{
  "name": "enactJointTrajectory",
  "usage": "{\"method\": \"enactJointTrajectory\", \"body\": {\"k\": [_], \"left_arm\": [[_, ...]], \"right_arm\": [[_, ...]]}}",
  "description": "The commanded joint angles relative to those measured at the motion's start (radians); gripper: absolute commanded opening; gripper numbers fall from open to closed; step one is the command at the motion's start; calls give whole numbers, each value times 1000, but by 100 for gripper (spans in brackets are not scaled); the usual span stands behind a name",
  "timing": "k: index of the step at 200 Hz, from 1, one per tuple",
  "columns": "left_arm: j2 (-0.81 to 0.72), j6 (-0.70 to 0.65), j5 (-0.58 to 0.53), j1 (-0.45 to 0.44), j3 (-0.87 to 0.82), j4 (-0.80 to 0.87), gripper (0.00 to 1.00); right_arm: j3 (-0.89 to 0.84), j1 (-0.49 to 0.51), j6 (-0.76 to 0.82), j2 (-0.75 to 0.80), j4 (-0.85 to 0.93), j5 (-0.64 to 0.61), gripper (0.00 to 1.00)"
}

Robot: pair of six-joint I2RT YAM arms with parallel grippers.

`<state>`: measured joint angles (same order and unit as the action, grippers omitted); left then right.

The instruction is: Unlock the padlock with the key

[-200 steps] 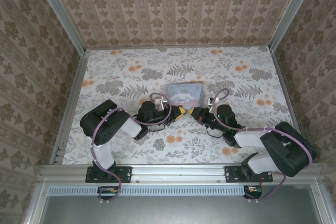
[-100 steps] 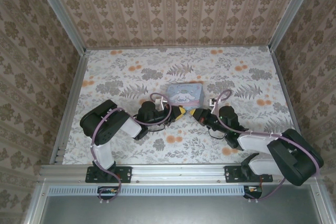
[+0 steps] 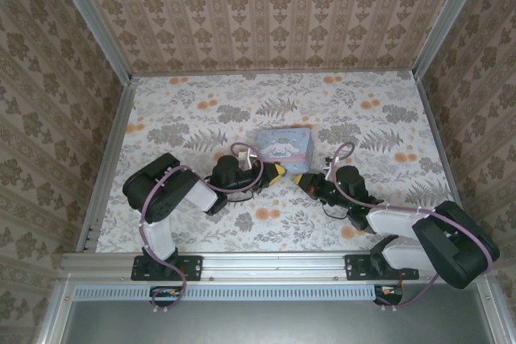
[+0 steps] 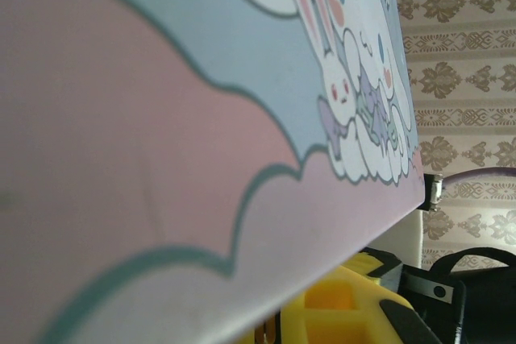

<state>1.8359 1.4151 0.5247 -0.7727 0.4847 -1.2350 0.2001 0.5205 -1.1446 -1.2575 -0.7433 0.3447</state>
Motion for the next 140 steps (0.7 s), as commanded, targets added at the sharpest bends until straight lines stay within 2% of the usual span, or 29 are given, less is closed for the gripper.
{"method": "enactJointTrajectory", "body": {"k": [1, 140], "left_arm": [[7, 10, -3, -5, 8, -47, 0], [3, 8, 0, -7, 5, -47, 0]], "right_arm": [[34, -4, 8, -26, -29, 15, 0], [82, 4, -22, -123, -106, 21, 0]]}}
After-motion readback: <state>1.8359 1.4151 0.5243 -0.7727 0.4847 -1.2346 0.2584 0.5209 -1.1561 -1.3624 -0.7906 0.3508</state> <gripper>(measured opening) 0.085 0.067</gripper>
